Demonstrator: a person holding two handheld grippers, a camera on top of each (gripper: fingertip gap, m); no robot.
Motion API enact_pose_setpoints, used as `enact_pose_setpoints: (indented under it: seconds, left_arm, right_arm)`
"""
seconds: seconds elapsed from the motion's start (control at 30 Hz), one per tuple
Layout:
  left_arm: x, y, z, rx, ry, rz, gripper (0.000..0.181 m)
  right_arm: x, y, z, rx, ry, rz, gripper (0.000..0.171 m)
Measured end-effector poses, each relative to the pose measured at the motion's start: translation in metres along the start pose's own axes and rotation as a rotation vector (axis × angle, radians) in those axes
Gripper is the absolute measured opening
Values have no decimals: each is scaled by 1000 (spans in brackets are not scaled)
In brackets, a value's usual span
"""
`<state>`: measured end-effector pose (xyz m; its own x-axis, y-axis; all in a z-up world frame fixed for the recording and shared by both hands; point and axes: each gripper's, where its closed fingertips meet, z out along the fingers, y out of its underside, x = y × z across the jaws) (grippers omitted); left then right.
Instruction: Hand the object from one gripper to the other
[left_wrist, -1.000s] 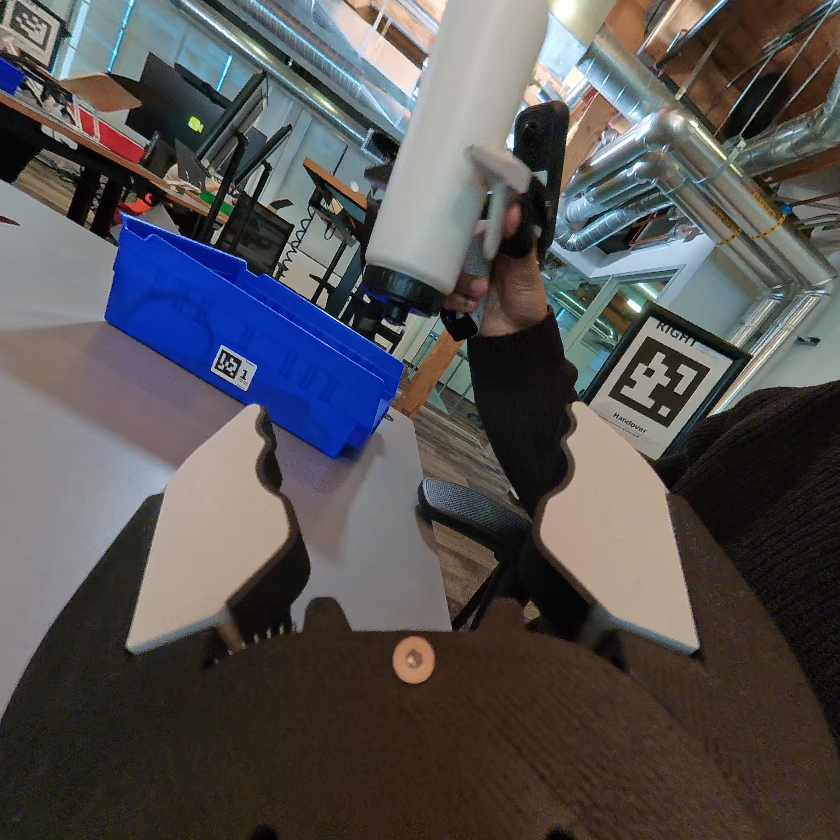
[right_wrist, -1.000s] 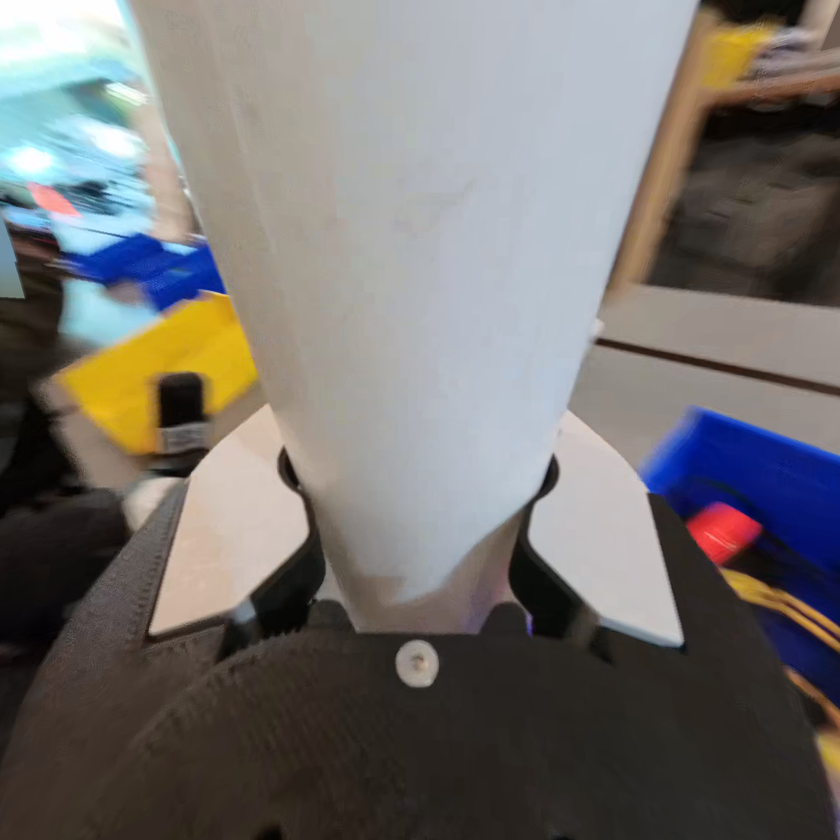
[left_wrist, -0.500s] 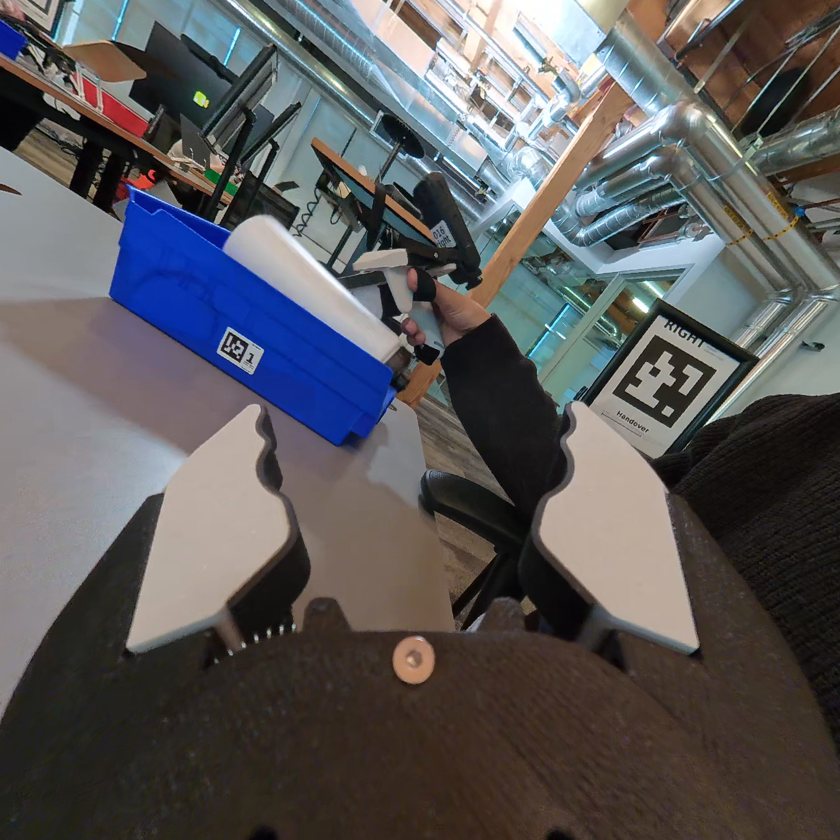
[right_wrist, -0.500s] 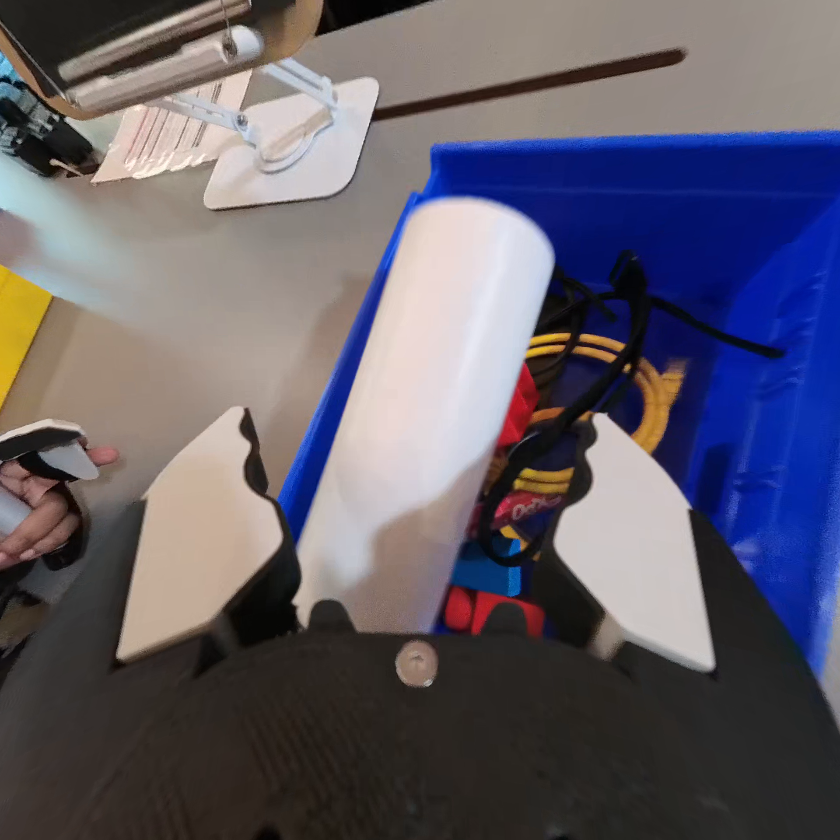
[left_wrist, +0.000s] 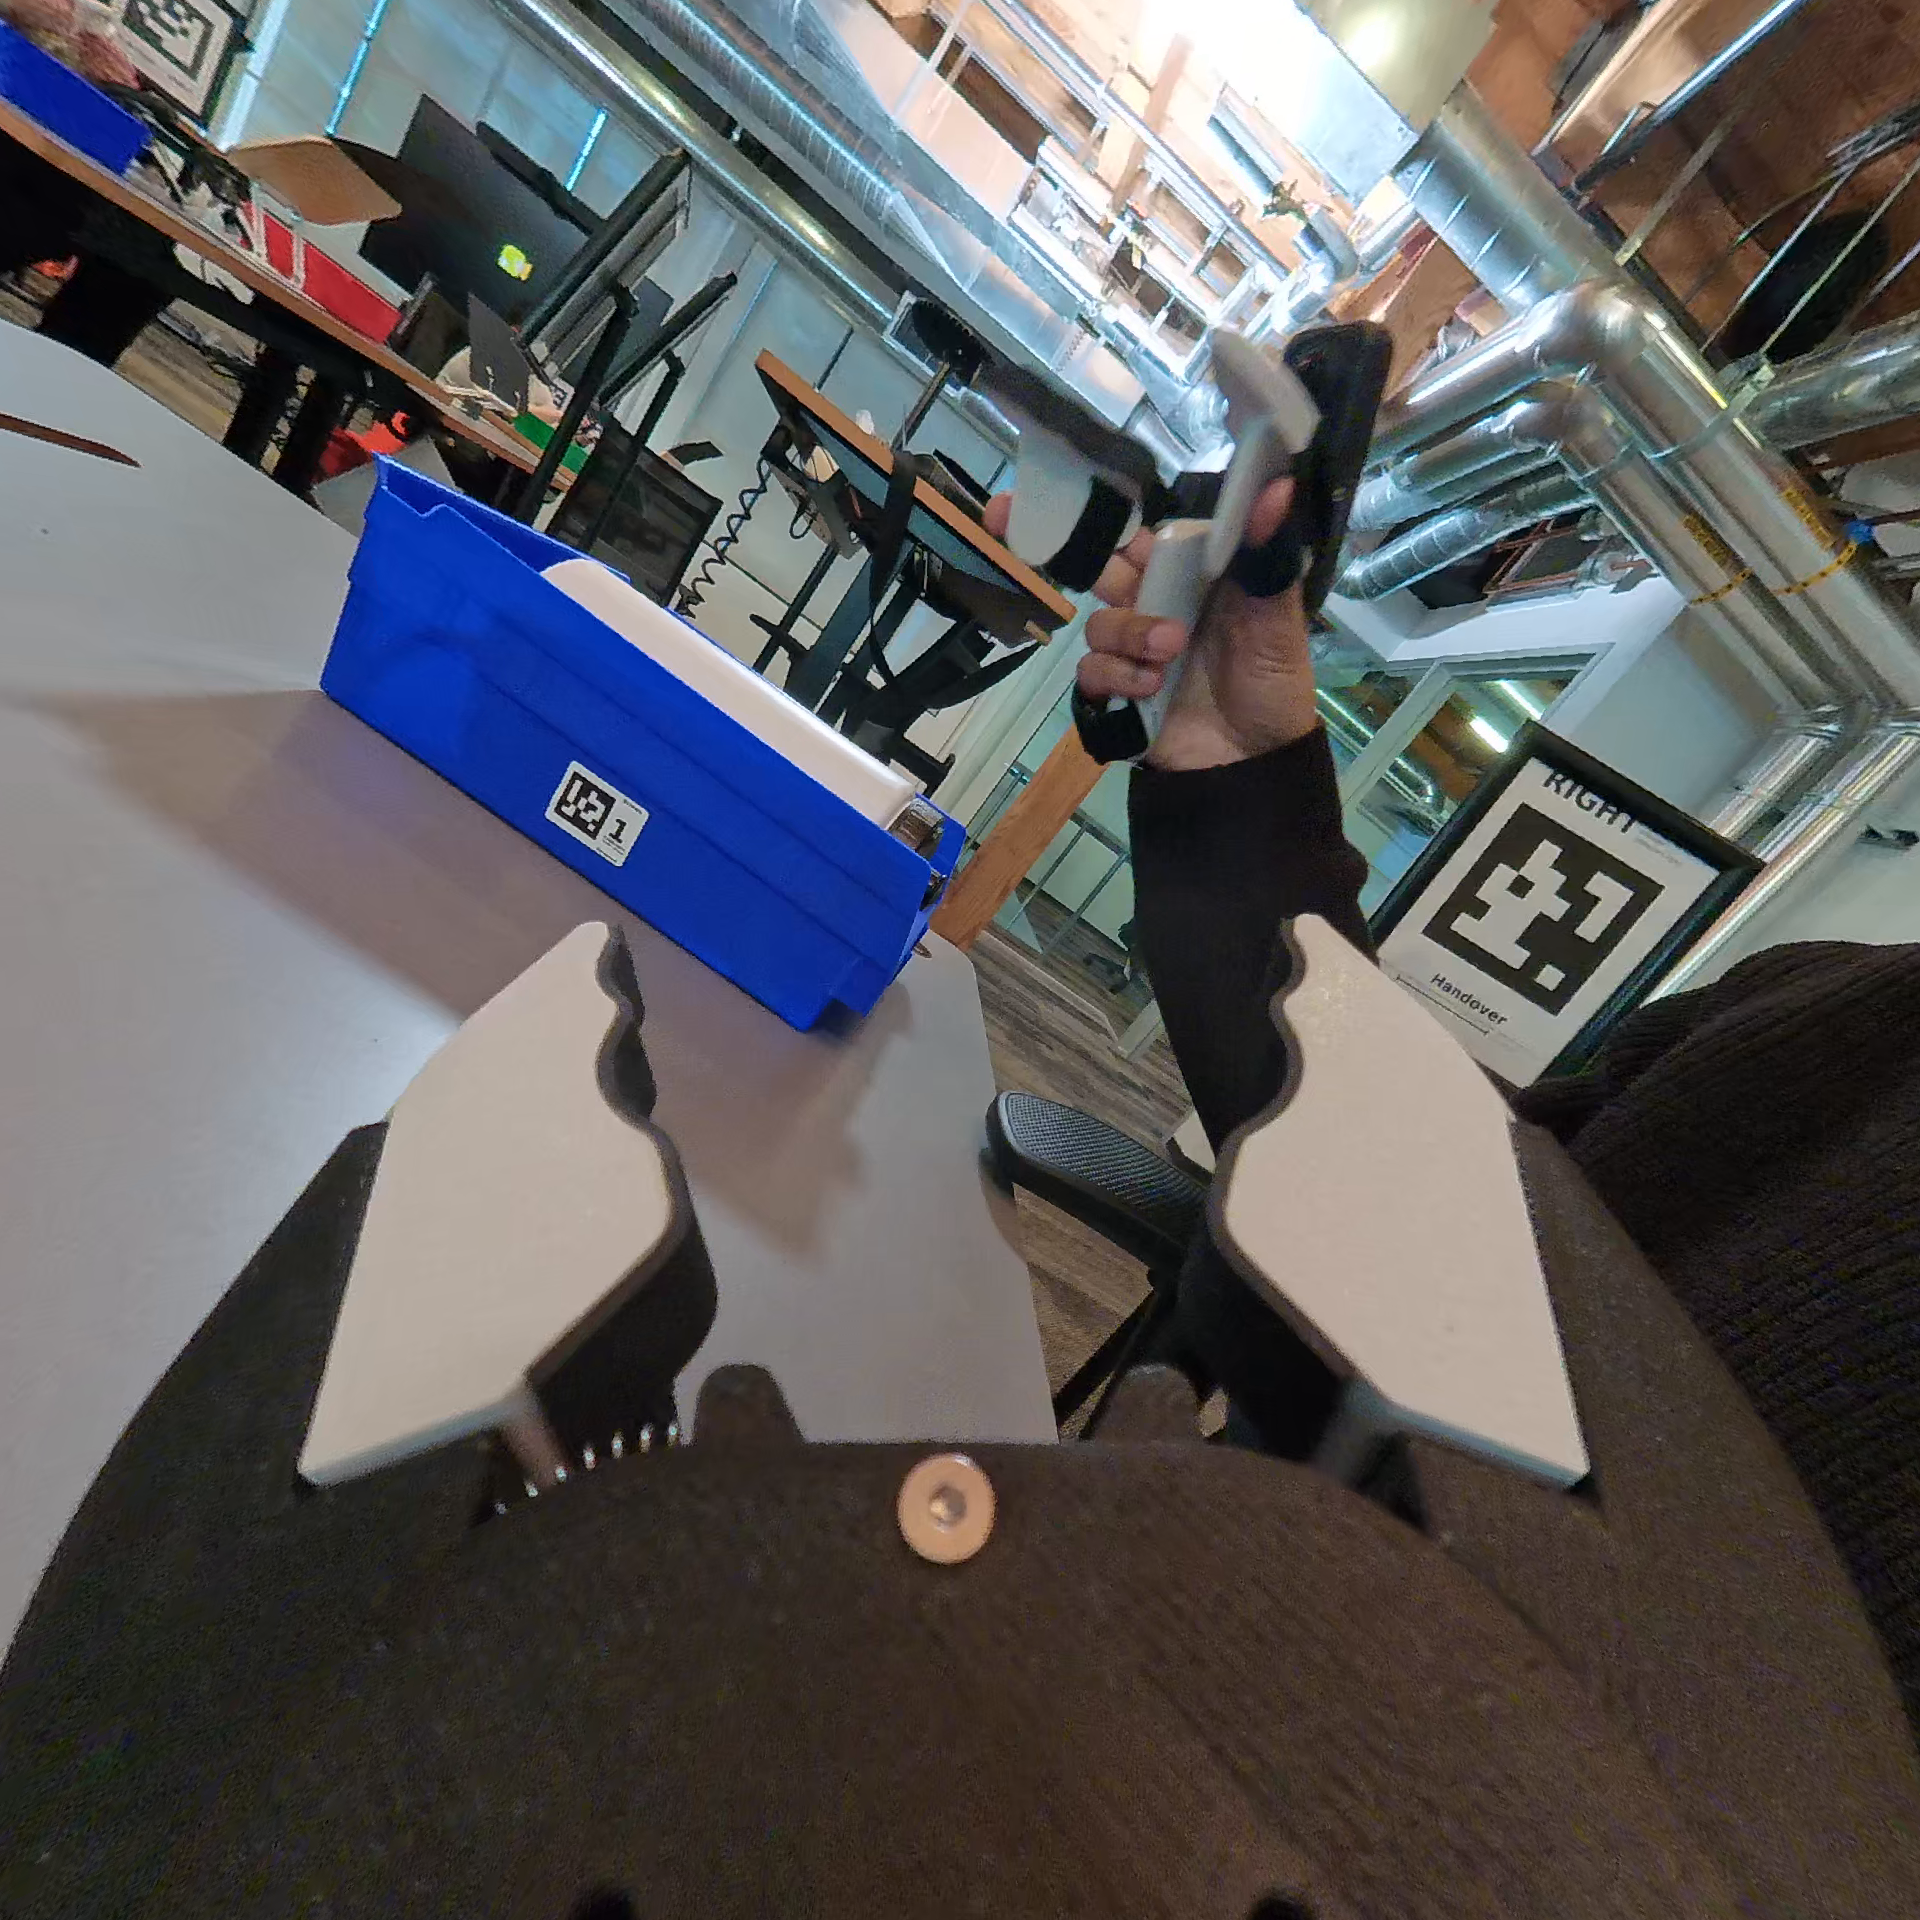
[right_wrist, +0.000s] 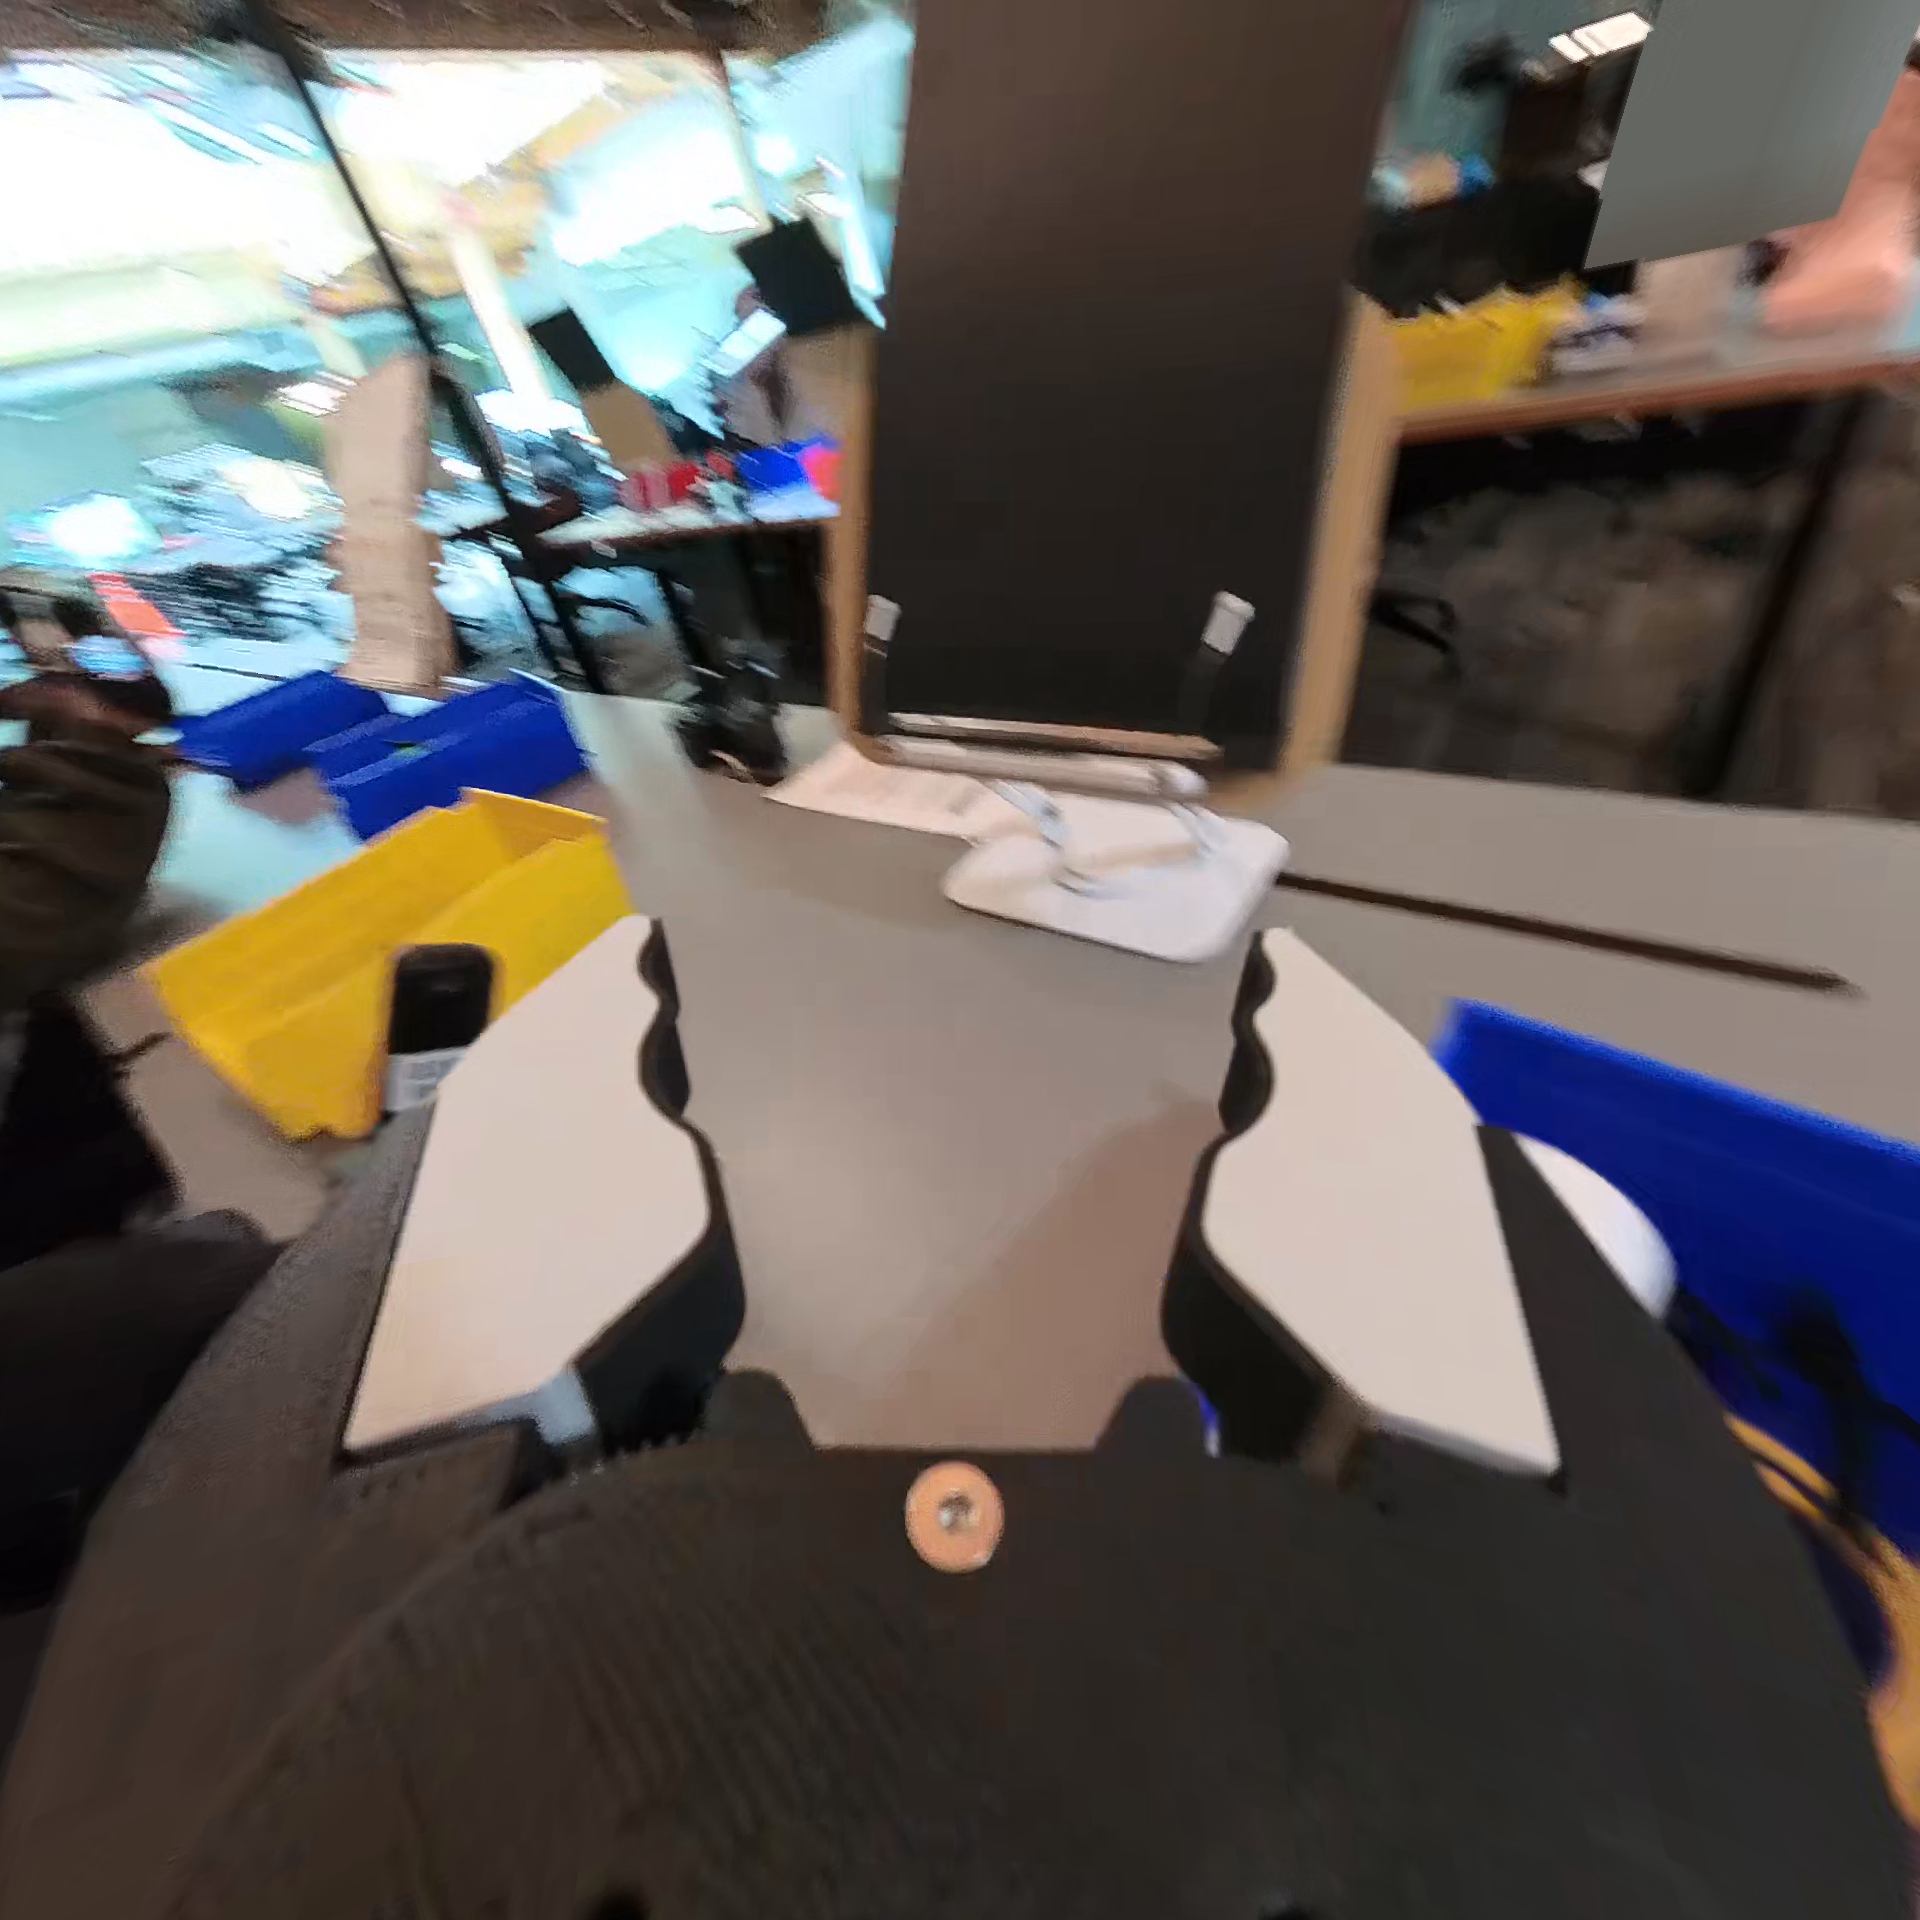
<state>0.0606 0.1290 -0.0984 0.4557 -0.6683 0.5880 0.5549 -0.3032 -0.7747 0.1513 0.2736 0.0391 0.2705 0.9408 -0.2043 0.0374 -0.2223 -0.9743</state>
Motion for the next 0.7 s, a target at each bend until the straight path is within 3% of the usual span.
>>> enact_pose_setpoints:
  seconds: [0.07,0.13,0.2,0.27,0.37,0.47,0.5,0.53,0.6,0.63,0.7]
  left_arm:
    - [-1,-1,-1,-4,-12,21,114]
    - [-1,-4,-3,-12,-34,65,114]
    - [0,-17,-10,-26,-63,157,118]
    - [6,-49,-28,-24,-105,299,120]
    - [16,-132,-83,72,-255,475,117]
    - [17,-204,-166,98,-535,556,109]
    - [14,-216,-199,54,-648,544,100]
    - [10,-221,-232,-9,-757,518,95]
    - [-2,-218,-305,-143,-996,451,52]
    - [-9,-217,-341,-172,-1124,416,43]
    - [-25,-200,-396,-229,-1277,282,51]
  right_arm:
    - [-43,-8,15,104,-148,-20,89]
    - [-84,-10,26,302,-250,-86,53]
    - [-109,16,46,393,-228,-191,31]
    - [-127,63,74,337,-220,-233,0]
    - [-159,137,110,143,-355,-223,0]
    - [-186,195,125,-194,-573,-168,8]
    - [-191,202,125,-233,-608,-145,12]
    - [-193,204,125,-231,-617,-130,14]
    - [-192,203,126,-203,-616,-104,15]
    - [-191,204,126,-206,-619,-88,16]
    - [-186,206,128,-220,-611,-60,17]
